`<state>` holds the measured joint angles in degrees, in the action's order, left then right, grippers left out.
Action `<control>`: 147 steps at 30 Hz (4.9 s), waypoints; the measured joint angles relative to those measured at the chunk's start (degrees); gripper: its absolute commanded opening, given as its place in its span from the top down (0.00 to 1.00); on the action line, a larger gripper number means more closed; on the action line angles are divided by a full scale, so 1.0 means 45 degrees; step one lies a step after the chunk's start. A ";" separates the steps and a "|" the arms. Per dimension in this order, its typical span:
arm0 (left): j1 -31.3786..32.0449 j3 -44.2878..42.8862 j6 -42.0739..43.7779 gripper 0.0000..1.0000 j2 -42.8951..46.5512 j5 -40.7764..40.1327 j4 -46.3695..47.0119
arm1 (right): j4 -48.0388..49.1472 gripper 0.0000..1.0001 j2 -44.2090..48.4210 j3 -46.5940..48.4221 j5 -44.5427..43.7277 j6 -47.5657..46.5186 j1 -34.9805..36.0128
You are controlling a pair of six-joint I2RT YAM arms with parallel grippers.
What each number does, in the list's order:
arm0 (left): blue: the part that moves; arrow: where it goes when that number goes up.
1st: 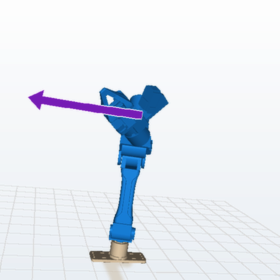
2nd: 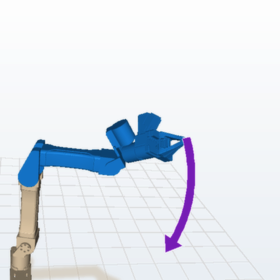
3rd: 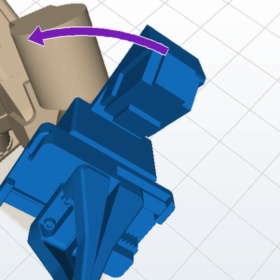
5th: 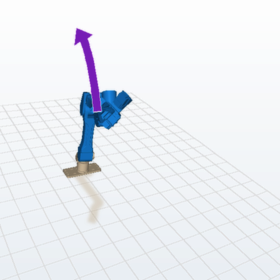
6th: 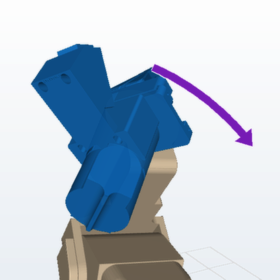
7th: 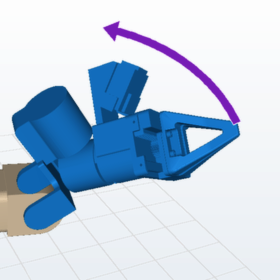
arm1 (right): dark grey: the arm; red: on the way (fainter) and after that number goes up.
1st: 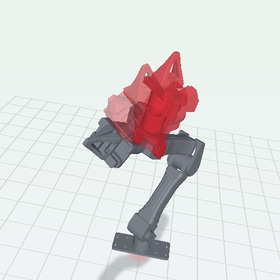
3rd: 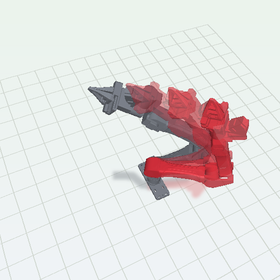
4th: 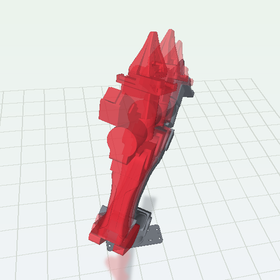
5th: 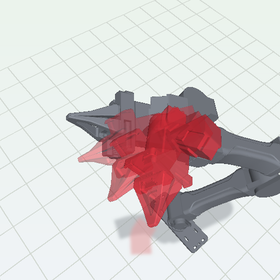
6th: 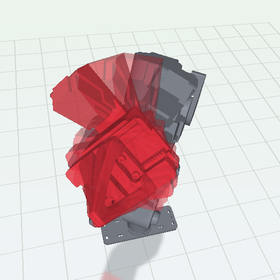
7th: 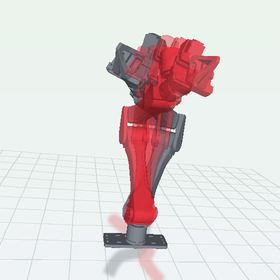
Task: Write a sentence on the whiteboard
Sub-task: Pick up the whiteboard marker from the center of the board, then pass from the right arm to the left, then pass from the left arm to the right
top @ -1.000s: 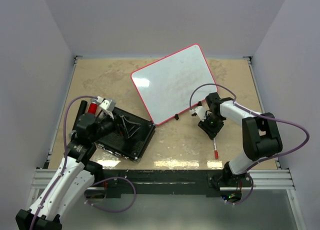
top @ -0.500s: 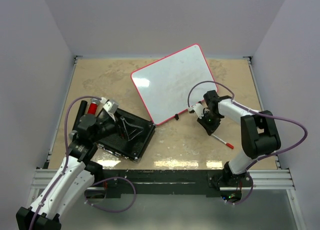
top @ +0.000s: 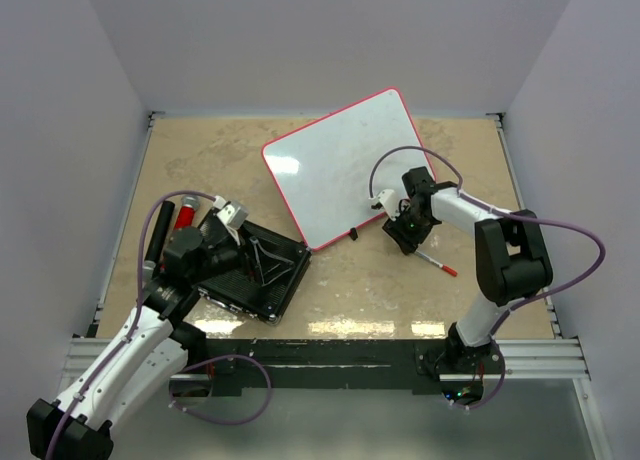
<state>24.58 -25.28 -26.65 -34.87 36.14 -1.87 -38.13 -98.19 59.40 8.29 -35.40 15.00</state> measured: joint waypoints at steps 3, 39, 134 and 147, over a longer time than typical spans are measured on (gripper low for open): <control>0.0024 0.0000 0.0005 0.15 -0.0005 -0.0039 0.0005 | 0.0063 0.47 0.0112 -0.0126 -0.0107 -0.0087 0.0000; 0.7257 -0.2443 -0.0733 0.16 -0.7388 -0.4818 0.4129 | -0.1855 1.00 0.4512 0.1345 0.4711 -0.1151 -0.2035; 0.7475 -0.6907 0.7184 1.00 -1.1225 -0.5289 -0.0117 | -0.7286 0.78 0.3317 0.2278 1.1672 -0.6479 -0.0500; 0.7218 -0.6873 0.7174 1.00 -1.1225 -0.4988 -0.0083 | -0.6829 0.65 0.3317 0.2210 1.1608 -0.6139 -0.0384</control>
<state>57.06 -56.21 5.63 -85.38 13.69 -2.24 -68.86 -83.26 69.34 60.53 -63.02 13.28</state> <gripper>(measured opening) 0.100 0.268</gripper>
